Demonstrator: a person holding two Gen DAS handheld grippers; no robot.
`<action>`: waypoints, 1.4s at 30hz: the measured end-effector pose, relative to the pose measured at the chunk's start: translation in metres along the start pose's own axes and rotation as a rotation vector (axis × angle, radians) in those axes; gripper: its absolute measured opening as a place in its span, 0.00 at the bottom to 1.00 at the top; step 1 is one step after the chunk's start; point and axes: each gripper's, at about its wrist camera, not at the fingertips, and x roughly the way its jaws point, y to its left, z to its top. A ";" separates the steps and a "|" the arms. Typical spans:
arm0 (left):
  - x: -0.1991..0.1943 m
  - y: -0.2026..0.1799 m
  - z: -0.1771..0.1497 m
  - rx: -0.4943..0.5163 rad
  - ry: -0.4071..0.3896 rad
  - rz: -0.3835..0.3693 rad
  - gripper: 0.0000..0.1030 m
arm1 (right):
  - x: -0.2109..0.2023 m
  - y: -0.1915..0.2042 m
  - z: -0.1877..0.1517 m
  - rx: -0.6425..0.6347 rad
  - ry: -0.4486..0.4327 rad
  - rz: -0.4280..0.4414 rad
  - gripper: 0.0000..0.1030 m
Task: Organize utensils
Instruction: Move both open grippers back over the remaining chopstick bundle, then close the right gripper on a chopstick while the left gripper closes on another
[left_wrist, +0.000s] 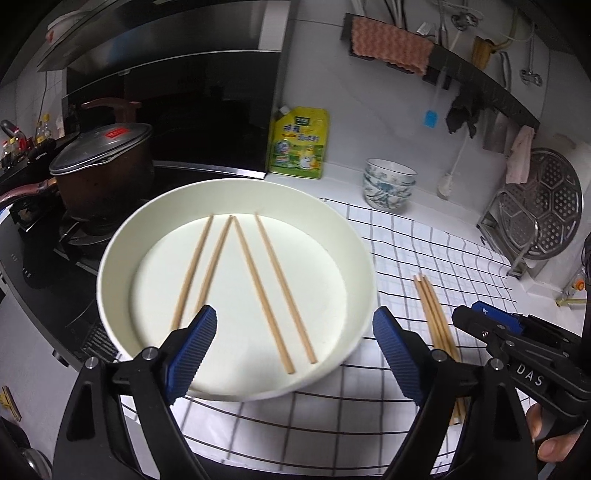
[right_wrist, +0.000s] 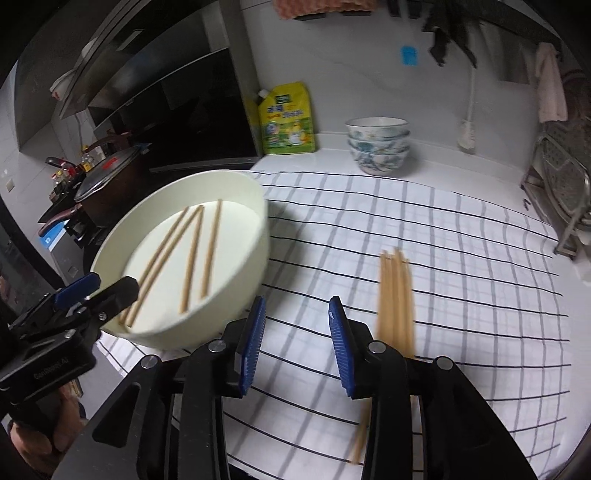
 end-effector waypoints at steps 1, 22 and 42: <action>0.001 -0.007 -0.001 0.005 0.004 -0.014 0.82 | -0.002 -0.009 -0.003 0.007 0.003 -0.015 0.33; 0.034 -0.096 -0.051 0.133 0.136 -0.120 0.85 | 0.030 -0.099 -0.063 0.085 0.122 -0.138 0.35; 0.057 -0.100 -0.057 0.124 0.183 -0.076 0.85 | 0.051 -0.098 -0.065 -0.010 0.140 -0.169 0.35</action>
